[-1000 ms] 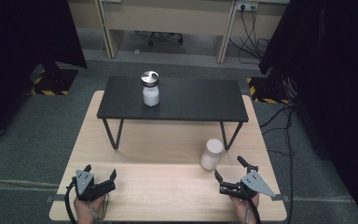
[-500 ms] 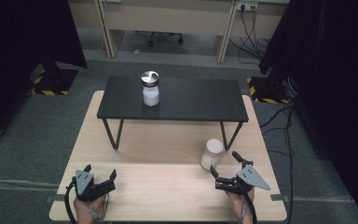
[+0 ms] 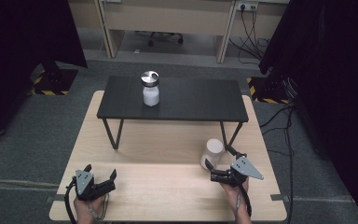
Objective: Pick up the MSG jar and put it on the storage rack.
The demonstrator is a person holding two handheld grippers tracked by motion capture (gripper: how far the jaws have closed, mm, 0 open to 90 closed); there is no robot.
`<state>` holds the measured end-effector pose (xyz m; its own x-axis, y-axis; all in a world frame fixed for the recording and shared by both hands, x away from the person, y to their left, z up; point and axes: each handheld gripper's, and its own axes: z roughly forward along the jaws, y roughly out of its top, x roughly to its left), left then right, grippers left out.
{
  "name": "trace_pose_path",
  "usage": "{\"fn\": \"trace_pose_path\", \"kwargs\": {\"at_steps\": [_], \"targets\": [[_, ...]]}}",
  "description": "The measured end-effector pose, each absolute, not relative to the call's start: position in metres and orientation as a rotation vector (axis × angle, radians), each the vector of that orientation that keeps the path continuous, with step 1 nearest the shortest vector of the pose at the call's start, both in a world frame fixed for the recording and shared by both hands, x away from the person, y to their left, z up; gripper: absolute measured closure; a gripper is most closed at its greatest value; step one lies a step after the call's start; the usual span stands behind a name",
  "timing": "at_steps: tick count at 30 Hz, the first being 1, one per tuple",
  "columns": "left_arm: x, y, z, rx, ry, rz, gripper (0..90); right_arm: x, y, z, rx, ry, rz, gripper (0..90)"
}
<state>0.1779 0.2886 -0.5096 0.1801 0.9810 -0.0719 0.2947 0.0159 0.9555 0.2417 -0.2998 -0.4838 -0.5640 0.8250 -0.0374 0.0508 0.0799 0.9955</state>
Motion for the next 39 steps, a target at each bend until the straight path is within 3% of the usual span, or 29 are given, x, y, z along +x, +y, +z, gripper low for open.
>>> {"fn": "trace_pose_path", "kwargs": {"at_steps": [22, 33, 39], "targets": [[0.178, 0.288, -0.51, 1.478, 1.287, 0.883, 0.0, 0.261, -0.297, -0.488, 0.925, 1.741, 1.551, 1.7], [0.178, 0.288, -0.51, 1.487, 1.282, 0.884, 0.0, 0.267, -0.298, -0.494, 0.949, 1.735, 1.582, 7.4], [0.178, 0.288, -0.51, 1.487, 1.282, 0.884, 0.0, 0.269, -0.297, -0.494, 0.945, 1.744, 1.568, 14.7]]}}
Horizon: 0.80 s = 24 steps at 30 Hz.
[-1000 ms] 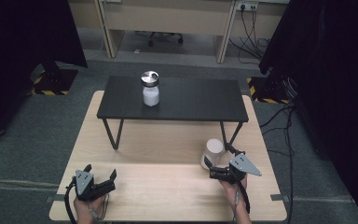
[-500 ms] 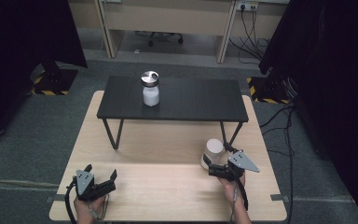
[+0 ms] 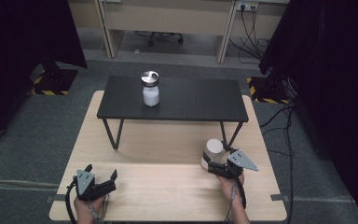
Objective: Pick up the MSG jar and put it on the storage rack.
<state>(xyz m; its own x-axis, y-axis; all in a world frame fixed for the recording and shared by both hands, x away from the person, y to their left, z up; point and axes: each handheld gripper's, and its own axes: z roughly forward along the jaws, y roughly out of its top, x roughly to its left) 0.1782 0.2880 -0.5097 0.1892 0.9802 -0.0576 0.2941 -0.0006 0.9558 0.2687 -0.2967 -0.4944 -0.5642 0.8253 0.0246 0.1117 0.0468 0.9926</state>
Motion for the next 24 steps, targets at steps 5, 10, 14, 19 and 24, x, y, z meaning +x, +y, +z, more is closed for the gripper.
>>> {"fn": "trace_pose_path", "kwargs": {"at_steps": [5, 10, 14, 19, 24], "targets": [[0.178, 0.2879, -0.5102, 1.49, 1.274, 0.888, 0.4, 0.2704, -0.2975, -0.4956, 0.95, 1.746, 1.572, 18.9], [0.1779, 0.288, -0.5103, 1.488, 1.274, 0.888, 0.4, 0.2705, -0.299, -0.4984, 0.962, 1.724, 1.595, 22.2], [0.178, 0.288, -0.5103, 1.489, 1.274, 0.888, 0.5, 0.271, -0.3013, -0.4992, 0.964, 1.727, 1.601, 24.7], [0.1781, 0.288, -0.5101, 1.492, 1.272, 0.887, 0.6, 0.2729, -0.3045, -0.4999, 0.953, 1.743, 1.617, 31.2], [0.1791, 0.2878, -0.5095, 1.507, 1.265, 0.887, 0.6, 0.2732, -0.3053, -0.5001, 0.934, 1.75, 1.616, 33.4]]}}
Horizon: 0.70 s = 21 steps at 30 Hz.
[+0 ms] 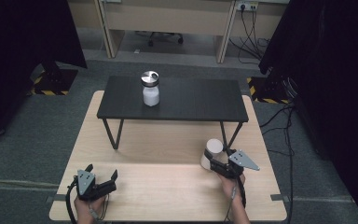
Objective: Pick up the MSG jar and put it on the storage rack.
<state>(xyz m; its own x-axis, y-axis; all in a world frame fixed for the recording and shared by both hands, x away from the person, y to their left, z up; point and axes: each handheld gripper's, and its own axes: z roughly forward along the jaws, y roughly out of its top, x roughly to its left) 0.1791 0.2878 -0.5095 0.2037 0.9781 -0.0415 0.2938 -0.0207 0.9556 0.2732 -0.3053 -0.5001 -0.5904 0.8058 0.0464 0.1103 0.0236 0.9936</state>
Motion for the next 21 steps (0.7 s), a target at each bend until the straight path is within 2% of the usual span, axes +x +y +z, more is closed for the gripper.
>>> {"fn": "trace_pose_path", "kwargs": {"at_steps": [21], "targets": [[0.1803, 0.2873, -0.5078, 1.513, 1.278, 0.877, 0.4, 0.2727, -0.3059, -0.4983, 0.906, 1.765, 1.609, 33.8]]}}
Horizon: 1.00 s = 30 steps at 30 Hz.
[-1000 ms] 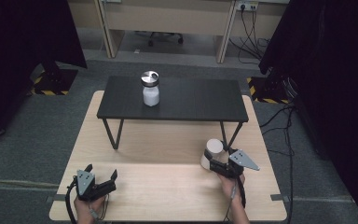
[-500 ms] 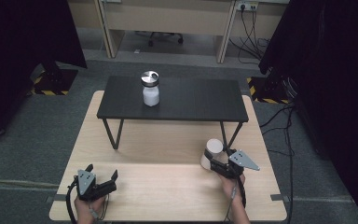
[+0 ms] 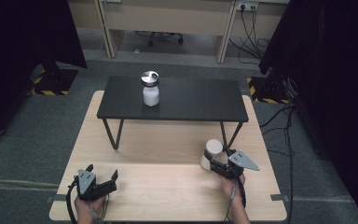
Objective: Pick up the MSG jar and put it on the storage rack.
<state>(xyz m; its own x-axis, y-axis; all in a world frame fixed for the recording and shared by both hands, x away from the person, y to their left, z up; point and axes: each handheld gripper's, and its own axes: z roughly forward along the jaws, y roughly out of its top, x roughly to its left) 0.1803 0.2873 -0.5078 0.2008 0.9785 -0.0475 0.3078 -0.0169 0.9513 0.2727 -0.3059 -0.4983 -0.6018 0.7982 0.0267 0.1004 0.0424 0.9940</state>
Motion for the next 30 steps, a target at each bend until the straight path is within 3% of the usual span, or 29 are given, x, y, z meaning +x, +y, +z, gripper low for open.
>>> {"fn": "trace_pose_path", "kwargs": {"at_steps": [15, 30], "targets": [[0.181, 0.286, -0.507, 1.516, 1.287, 0.876, 0.4, 0.269, -0.309, -0.492, 0.909, 1.768, 1.614, 33.9], [0.18, 0.287, -0.507, 1.508, 1.288, 0.873, 0.4, 0.252, -0.313, -0.458, 0.899, 1.734, 1.597, 34.0]]}}
